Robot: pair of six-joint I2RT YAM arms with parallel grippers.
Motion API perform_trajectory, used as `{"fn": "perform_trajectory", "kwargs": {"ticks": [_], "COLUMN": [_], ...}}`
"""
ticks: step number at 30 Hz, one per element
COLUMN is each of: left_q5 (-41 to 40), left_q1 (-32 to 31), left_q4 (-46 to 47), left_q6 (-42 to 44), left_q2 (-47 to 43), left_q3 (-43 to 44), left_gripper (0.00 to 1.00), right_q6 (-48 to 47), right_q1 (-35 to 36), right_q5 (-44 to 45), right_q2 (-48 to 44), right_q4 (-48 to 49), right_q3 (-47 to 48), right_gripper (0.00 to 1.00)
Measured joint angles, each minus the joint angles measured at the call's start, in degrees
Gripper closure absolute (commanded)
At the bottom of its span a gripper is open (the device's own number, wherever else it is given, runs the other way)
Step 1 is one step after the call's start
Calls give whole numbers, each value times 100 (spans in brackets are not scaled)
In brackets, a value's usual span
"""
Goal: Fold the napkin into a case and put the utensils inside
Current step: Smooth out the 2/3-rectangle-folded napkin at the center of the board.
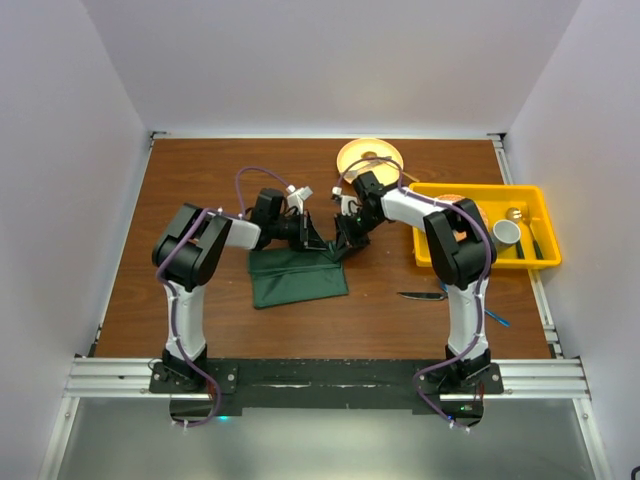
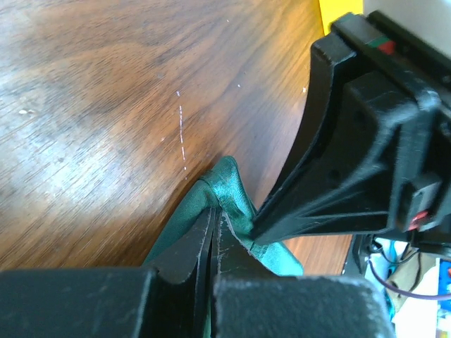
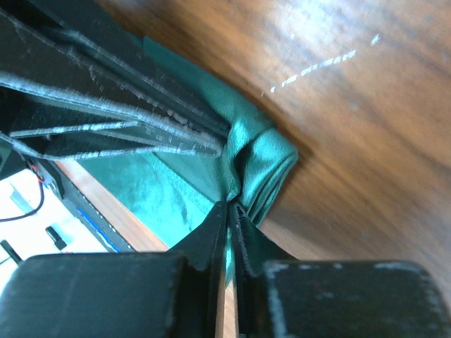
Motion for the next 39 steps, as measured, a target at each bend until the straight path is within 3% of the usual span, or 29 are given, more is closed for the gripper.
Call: {"fn": "perform_trajectory", "kwargs": {"ticks": [5,8,20,25,32,34,39], "left_q5": [22,39,61,96,415,621,1414], "left_q1": [-7,-9,-15,-15,90,310,1095], "left_q4": [-76,-90,-332,-461,-911,-1145,-1631], "left_q6": [236,330,564,603,975,1097,1257], "left_q2": [0,0,0,4,-98,-319,-986], "left_q3": [35,44,164,225,365,271,13], "left_gripper": [100,97,92,90,60,55,56], "right_q6": [-107,-44,557,588,782,837,1034], "right_q1": [-138,-203,-162,-160,-216,-219,-245], "right_q5": [-61,-197,-590,-667,-857,-866,-885], "right_q2": [-236,-404,-129,-28,9,9,9], "right_q4": [-247,-127,861,1001,1235,1259,1357], "right_q3": [44,109,-227,-643,-767,-780,-852], "right_gripper": [75,75,93,95,98,99,99]}}
